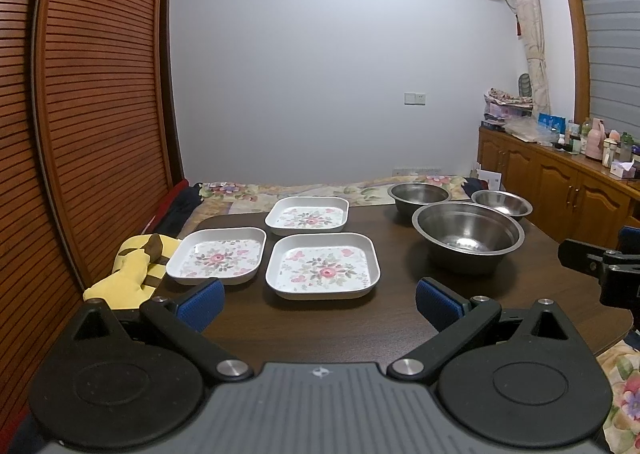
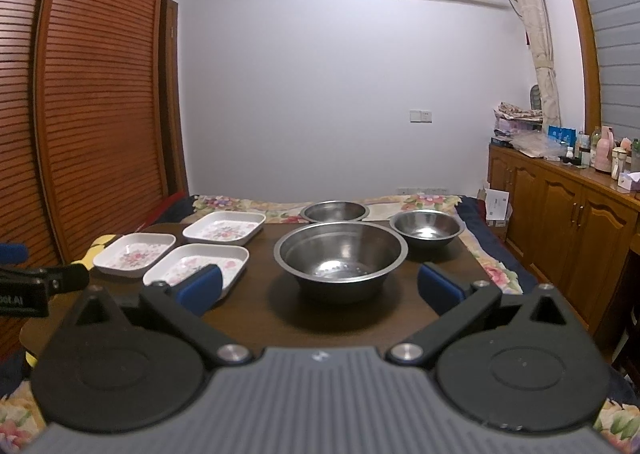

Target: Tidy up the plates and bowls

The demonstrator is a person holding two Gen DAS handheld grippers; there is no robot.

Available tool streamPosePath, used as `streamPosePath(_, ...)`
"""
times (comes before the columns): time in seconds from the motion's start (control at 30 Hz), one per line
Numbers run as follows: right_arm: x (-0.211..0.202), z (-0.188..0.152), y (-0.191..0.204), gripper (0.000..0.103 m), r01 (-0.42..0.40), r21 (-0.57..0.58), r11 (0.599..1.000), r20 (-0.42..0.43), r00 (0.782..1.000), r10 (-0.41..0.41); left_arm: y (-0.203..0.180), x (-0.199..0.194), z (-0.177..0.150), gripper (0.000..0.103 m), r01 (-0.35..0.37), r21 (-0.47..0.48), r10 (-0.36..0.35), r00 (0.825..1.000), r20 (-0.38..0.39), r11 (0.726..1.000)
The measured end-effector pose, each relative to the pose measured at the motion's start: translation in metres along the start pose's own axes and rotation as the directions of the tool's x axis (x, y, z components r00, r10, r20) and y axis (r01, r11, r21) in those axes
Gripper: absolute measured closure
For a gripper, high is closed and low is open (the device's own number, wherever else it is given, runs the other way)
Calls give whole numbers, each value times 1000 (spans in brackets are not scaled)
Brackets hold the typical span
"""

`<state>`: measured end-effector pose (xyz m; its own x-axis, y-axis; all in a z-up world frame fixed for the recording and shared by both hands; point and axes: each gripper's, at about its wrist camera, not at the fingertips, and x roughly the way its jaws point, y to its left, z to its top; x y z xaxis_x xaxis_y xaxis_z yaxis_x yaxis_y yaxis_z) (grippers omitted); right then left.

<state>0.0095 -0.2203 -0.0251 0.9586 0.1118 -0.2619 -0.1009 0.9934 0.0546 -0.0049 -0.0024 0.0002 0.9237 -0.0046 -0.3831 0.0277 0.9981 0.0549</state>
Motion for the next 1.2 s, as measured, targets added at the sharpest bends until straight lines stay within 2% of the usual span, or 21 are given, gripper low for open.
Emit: streamPosePath(1.2, 1, 0, 0, 0, -4, 2, 1000, -2, 1000, 4, 5, 4, 0, 0, 0, -3, 0, 1000, -14, 1000)
